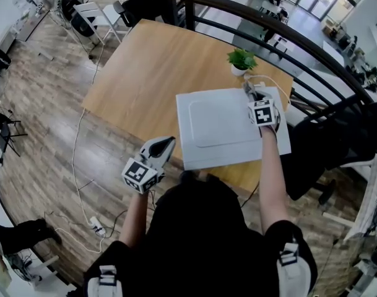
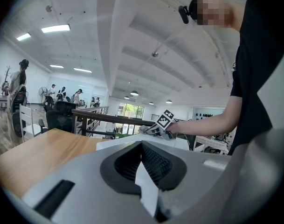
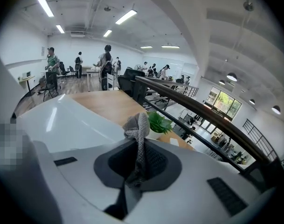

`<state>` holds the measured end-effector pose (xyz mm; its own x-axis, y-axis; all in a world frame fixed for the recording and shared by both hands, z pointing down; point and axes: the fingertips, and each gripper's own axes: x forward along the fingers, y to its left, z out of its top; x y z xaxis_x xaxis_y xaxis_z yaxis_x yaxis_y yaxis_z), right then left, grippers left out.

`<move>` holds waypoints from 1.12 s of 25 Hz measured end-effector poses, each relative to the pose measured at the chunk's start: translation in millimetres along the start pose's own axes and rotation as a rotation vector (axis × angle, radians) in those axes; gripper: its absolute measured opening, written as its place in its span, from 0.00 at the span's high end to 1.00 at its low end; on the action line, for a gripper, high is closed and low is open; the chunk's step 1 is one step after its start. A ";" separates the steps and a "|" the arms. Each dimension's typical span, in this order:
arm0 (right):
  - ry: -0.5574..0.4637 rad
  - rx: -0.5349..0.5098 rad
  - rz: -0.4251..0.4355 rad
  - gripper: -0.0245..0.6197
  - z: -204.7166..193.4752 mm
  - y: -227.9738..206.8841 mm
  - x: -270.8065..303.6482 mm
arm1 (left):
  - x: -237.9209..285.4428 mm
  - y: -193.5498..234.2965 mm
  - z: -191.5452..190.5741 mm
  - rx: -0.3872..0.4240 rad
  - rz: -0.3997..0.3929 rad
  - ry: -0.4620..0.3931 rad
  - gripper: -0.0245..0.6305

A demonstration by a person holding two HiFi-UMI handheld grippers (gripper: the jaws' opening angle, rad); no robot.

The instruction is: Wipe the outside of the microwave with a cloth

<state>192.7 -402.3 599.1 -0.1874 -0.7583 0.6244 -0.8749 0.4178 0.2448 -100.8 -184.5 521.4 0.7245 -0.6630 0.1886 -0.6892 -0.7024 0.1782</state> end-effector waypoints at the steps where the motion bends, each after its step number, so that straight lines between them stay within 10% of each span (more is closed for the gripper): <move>1: 0.002 0.001 0.004 0.94 1.4 5.6 0.7 | -1.7 1.0 -0.9 0.002 -0.002 0.001 0.96; 28: -0.032 -0.088 0.128 0.94 59.1 167.6 7.4 | -51.2 19.1 -12.8 0.039 -0.079 0.013 0.96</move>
<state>18.4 -367.4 600.9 -0.3102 -0.7109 0.6312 -0.8009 0.5532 0.2294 -151.3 -160.6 527.5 0.7761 -0.6018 0.1884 -0.6286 -0.7621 0.1549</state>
